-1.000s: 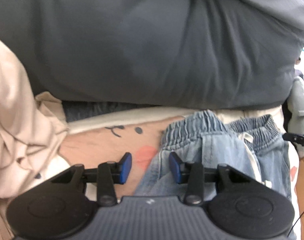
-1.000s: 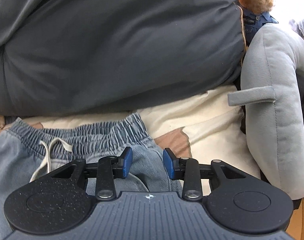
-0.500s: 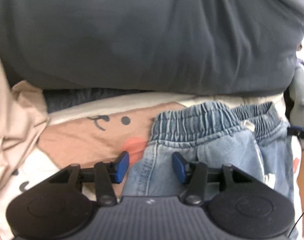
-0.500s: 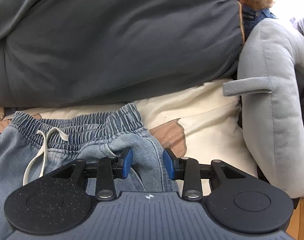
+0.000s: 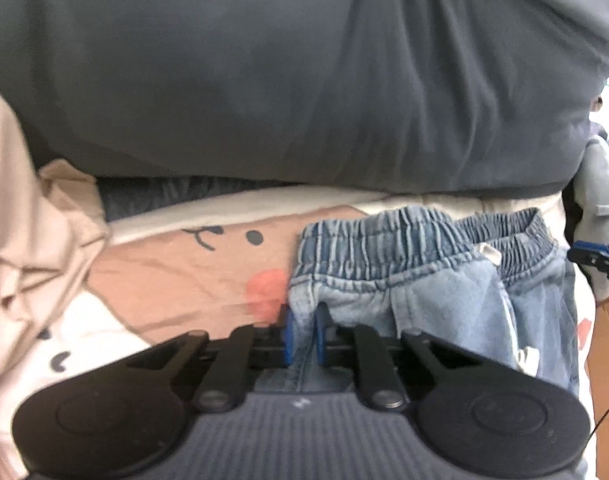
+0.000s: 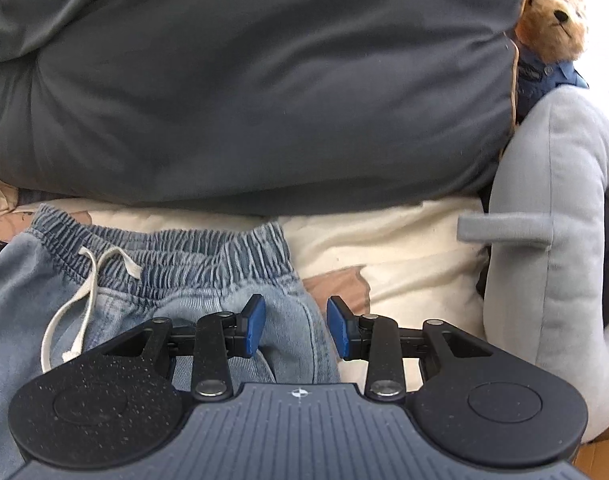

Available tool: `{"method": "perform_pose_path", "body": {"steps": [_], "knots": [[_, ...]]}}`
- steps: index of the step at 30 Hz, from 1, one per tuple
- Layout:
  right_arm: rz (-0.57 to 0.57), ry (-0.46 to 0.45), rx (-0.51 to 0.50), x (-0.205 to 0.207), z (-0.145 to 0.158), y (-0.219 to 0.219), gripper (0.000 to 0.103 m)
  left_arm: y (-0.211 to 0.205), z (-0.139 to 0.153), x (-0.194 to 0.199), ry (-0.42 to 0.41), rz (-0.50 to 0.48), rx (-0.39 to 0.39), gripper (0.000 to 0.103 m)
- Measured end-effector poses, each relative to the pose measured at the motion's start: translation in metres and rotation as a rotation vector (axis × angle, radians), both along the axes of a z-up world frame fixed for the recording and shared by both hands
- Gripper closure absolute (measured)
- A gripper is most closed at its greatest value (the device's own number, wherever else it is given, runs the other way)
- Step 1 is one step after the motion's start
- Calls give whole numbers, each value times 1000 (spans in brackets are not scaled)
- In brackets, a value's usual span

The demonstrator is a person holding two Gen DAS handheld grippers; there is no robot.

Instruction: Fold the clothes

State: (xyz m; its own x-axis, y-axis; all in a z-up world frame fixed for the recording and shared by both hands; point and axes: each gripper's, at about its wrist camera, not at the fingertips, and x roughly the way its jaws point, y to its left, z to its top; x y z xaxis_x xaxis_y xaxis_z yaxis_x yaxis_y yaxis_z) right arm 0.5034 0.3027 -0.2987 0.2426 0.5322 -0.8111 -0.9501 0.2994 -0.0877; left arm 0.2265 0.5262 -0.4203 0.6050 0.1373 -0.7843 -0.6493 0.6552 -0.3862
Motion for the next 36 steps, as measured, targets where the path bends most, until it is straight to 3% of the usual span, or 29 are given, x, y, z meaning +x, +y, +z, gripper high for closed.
{"method": "perform_pose_path", "body": {"steps": [7, 16, 21, 23, 25, 36], "knots": [[-24, 74, -76, 17, -24, 19, 62, -3, 15, -22, -30, 10, 51, 93], [103, -18, -160, 4, -42, 34, 64, -1, 19, -31, -33, -5, 55, 93], [115, -23, -182, 5, -53, 49, 63, -2, 20, -37, -31, 8, 56, 93], [114, -31, -195, 3, -61, 54, 74, -3, 21, -43, -28, 4, 64, 93], [121, -44, -200, -2, -63, 57, 98, -6, 29, -50, -26, -6, 86, 93], [144, -190, -95, -32, -8, 62, 101, -9, 71, -78, -26, 4, 301, 94]]}}
